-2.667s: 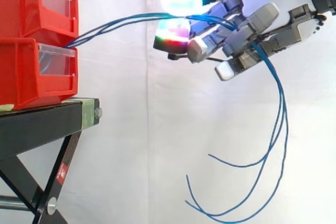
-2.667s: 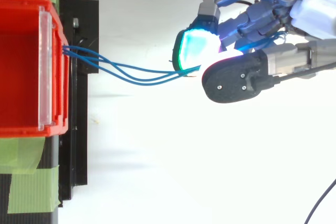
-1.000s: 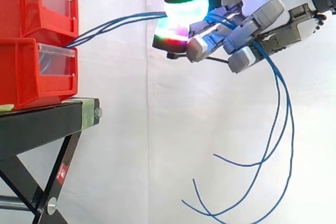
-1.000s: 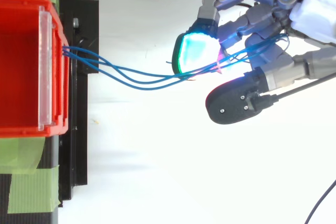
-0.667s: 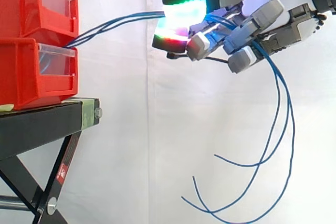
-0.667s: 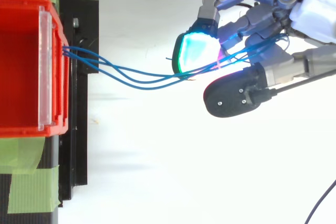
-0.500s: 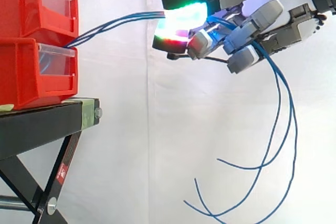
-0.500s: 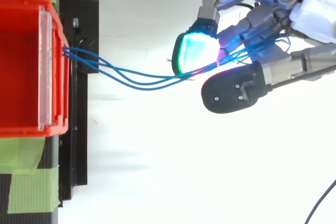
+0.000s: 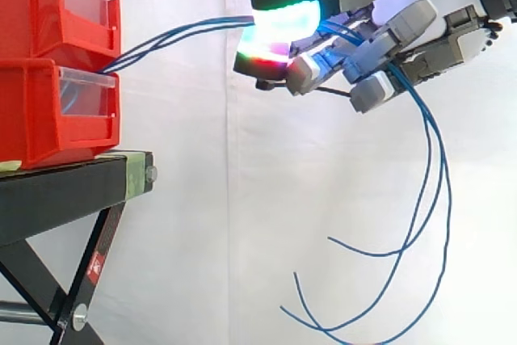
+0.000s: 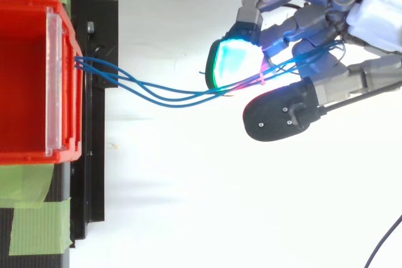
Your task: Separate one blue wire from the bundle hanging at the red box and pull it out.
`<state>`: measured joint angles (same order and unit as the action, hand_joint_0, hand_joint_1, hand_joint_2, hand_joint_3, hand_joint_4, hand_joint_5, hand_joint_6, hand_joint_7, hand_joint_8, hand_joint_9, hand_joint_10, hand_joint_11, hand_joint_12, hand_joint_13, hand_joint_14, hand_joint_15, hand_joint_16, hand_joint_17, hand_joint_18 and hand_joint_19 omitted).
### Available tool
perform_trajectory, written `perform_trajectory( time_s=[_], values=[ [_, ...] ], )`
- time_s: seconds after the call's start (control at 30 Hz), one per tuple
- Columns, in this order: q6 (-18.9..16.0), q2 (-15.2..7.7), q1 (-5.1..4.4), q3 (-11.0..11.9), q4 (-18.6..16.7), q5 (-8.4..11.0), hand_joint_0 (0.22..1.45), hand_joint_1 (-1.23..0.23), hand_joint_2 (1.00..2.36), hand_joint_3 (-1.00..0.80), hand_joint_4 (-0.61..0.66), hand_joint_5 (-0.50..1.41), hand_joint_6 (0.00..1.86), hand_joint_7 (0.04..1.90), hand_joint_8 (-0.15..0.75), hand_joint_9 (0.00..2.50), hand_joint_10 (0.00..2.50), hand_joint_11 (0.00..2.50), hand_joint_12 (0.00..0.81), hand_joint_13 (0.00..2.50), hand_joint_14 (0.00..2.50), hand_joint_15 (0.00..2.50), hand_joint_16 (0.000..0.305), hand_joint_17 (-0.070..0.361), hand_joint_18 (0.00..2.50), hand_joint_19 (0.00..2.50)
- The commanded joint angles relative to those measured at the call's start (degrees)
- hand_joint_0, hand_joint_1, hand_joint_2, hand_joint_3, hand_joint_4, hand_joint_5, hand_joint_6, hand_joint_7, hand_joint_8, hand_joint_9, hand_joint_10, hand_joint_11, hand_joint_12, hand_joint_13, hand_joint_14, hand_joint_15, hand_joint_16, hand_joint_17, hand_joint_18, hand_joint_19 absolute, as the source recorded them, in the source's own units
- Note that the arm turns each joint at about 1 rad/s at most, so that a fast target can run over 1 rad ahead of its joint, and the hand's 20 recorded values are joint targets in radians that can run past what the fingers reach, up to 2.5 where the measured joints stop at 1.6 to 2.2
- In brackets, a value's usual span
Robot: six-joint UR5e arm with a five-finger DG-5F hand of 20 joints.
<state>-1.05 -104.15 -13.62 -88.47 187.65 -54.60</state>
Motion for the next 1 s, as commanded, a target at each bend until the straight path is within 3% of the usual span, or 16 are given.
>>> perform_trajectory(
  time_s=[0.0, 0.13, 0.27, 0.37, 0.43, 0.57, 0.7, 0.87, 0.97],
  values=[
    [0.0, -0.1, 0.0, 0.1, 0.0, 0.02, 0.63, -0.83, 1.0, -0.5, 0.1, -0.26, 0.86, 1.01, 0.254, 0.78, 0.0, 1.68, 0.277, 1.21, 2.5, 0.41, 0.039, 0.089, 1.13, 1.28],
    [0.0, 0.0, 0.0, 0.1, 0.1, 0.02, 0.57, -0.7, 1.0, -0.5, 0.12, -0.26, 0.85, 1.01, 0.272, 0.83, 0.0, 1.68, 0.279, 1.22, 2.5, 0.38, 0.042, 0.095, 1.15, 1.26],
    [0.0, 0.0, -0.09, 0.0, 0.1, 0.02, 0.63, -0.65, 1.0, -0.5, 0.12, -0.26, 0.85, 1.02, 0.263, 0.86, 0.0, 1.66, 0.263, 1.21, 2.5, 0.38, 0.041, 0.091, 1.14, 1.27],
    [0.0, 0.0, 0.0, 0.1, 0.0, -0.07, 0.69, -0.68, 1.0, -0.49, 0.12, -0.25, 0.86, 1.0, 0.258, 0.87, 0.0, 1.67, 0.268, 1.22, 2.5, 0.39, 0.041, 0.092, 1.15, 1.27],
    [0.0, 0.0, 0.0, 0.0, 0.0, -0.07, 0.73, -0.74, 1.02, -0.33, 0.11, -0.25, 0.86, 0.99, 0.257, 0.87, 0.0, 1.68, 0.267, 1.22, 2.5, 0.4, 0.041, 0.091, 1.14, 1.27],
    [0.0, 0.0, -0.09, 0.0, 0.0, -0.07, 0.75, -0.77, 1.03, -0.21, 0.12, -0.25, 0.87, 1.0, 0.258, 0.86, 0.01, 1.68, 0.272, 1.21, 2.5, 0.39, 0.039, 0.088, 1.12, 1.3],
    [0.0, 0.0, -0.09, 0.1, 0.0, -0.07, 0.71, -0.75, 1.0, -0.48, 0.11, -0.25, 0.87, 0.99, 0.255, 0.86, 0.02, 1.67, 0.263, 1.23, 2.5, 0.41, 0.039, 0.088, 1.15, 1.27],
    [0.0, -0.1, -0.18, 0.0, 0.0, -0.07, 0.63, -0.61, 1.0, -0.5, 0.11, -0.24, 0.87, 1.02, 0.26, 0.91, 0.0, 1.68, 0.272, 1.23, 2.5, 0.42, 0.04, 0.09, 1.16, 1.29],
    [0.0, 0.0, -0.18, 0.1, 0.0, -0.07, 0.57, -0.64, 1.0, -0.5, 0.15, -0.24, 0.85, 1.04, 0.28, 0.9, 0.0, 1.67, 0.279, 1.23, 2.5, 0.4, 0.043, 0.096, 1.16, 1.29]
  ],
)
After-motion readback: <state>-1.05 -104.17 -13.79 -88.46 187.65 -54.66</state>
